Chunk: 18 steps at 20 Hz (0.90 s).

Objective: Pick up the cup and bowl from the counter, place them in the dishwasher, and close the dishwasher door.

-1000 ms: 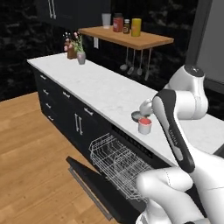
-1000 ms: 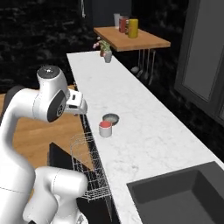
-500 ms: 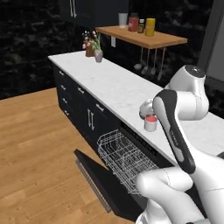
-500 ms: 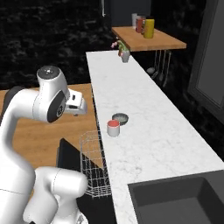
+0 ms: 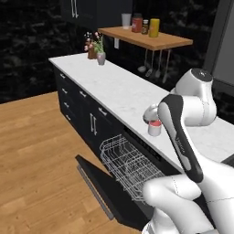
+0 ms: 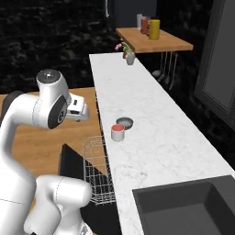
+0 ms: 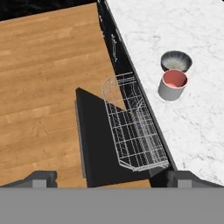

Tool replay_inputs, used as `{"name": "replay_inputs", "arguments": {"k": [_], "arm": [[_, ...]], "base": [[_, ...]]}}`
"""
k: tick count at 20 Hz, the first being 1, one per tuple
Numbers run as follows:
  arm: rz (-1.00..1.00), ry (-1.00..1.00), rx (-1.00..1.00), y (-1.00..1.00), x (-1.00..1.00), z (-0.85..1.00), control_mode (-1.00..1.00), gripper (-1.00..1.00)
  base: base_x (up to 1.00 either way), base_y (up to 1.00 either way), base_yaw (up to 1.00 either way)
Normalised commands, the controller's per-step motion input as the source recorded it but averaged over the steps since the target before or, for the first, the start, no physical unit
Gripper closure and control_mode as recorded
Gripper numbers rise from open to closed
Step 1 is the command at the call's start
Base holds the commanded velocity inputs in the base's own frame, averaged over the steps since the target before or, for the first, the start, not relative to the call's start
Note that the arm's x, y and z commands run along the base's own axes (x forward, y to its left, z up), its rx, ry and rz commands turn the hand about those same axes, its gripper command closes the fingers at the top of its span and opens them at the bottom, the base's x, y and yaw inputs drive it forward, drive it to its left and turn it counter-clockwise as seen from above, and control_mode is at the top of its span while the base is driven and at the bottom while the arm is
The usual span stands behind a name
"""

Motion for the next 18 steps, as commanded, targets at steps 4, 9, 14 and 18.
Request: {"name": "replay_inputs", "arguments": {"k": [4, 9, 14, 18], "arm": [[0.0, 0.0, 0.0, 0.0, 0.0, 0.0, 1.0, -1.0], [0.0, 0.0, 0.0, 0.0, 0.0, 0.0, 1.0, -1.0], [-0.13, 0.01, 0.0, -0.22, 0.49, -0.1, -1.0, -1.0], [-0.05, 0.06, 0.0, -0.08, 0.94, -0.22, -1.0, -1.0]], "base": [[0.0, -0.18, -0.28], [0.0, -0.29, -0.27], [0.0, 0.0, 0.0], [0.0, 0.0, 0.0]]}}
